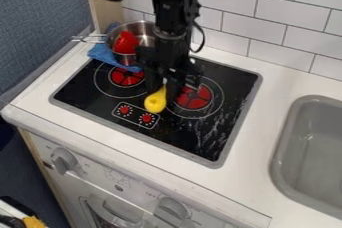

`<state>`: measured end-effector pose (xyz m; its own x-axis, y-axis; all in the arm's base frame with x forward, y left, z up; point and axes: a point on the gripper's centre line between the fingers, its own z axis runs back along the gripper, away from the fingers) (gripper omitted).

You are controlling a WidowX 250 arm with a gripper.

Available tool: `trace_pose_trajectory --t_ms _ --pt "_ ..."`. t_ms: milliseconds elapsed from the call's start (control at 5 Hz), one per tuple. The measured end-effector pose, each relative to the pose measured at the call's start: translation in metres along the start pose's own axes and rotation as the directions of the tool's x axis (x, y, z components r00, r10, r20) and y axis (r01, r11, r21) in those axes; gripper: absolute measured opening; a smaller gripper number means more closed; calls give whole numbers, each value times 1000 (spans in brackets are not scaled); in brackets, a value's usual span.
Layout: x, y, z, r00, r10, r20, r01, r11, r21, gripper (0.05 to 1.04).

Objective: Move the yellow knife to the upper right corner of the burner

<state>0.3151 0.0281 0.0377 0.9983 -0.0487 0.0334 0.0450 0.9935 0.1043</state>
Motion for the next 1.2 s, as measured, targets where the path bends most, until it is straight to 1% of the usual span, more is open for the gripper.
trace_pose_trajectory --t_ms 200,400,600,800,1000,1200 --pt "24 -27 20 997 -35 67 37 999 -39 381" --pt "52 -66 16 997 -47 53 51 996 -69 381" --pt "59 -84 2 1000 11 17 -10 998 -55 381" --pt "61 -85 -11 996 86 -27 -87 995 -45 381" --pt "60 -82 -12 994 104 -35 -105 994 -24 403" --pt "55 -84 -17 996 49 -72 -53 997 -48 478"
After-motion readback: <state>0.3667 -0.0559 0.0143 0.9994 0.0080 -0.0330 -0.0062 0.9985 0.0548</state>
